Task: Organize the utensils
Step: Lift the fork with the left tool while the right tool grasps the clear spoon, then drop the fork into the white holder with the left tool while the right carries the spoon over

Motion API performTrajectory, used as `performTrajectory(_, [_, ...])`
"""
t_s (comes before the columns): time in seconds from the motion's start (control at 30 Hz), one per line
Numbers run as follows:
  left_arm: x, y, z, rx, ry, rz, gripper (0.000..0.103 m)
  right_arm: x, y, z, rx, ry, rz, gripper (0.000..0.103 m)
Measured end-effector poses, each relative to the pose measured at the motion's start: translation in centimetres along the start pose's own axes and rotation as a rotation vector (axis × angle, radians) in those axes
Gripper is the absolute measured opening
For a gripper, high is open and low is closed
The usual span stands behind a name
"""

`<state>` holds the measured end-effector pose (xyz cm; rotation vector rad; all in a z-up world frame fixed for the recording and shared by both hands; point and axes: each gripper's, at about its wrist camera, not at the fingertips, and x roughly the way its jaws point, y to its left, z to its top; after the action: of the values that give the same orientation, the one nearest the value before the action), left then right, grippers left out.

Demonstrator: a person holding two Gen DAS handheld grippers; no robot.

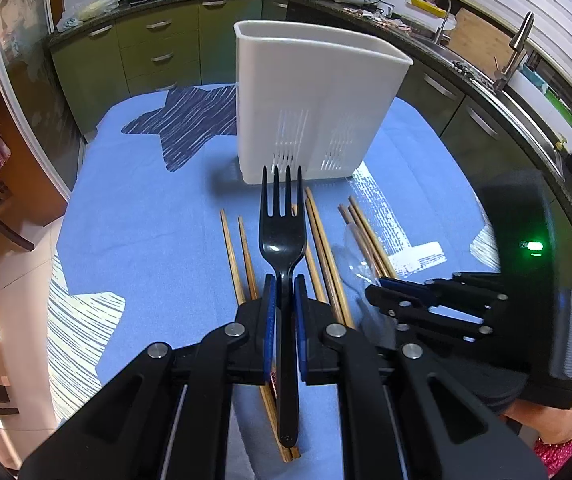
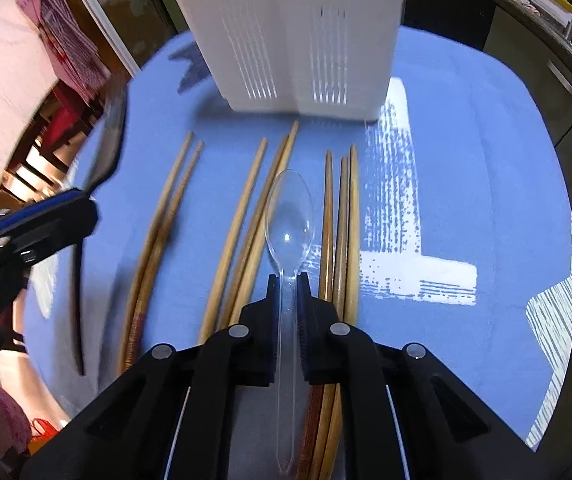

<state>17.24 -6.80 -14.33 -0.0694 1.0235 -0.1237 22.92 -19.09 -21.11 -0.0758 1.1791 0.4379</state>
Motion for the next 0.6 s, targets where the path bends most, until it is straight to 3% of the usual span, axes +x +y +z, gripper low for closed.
performTrajectory(0.33, [-3.1,-0.4,1.6,0.013,-0.076,-0.019,0.009,-8.4,-1.0,-0.1,0.03,-0.248,0.101,0.009])
performTrajectory(0.6, [-8.6,-0.9,6.3,0.019,-0.255,-0.029,0.009,-15.9,-2.0,1.9,0.045,-0.477,0.144,0.009])
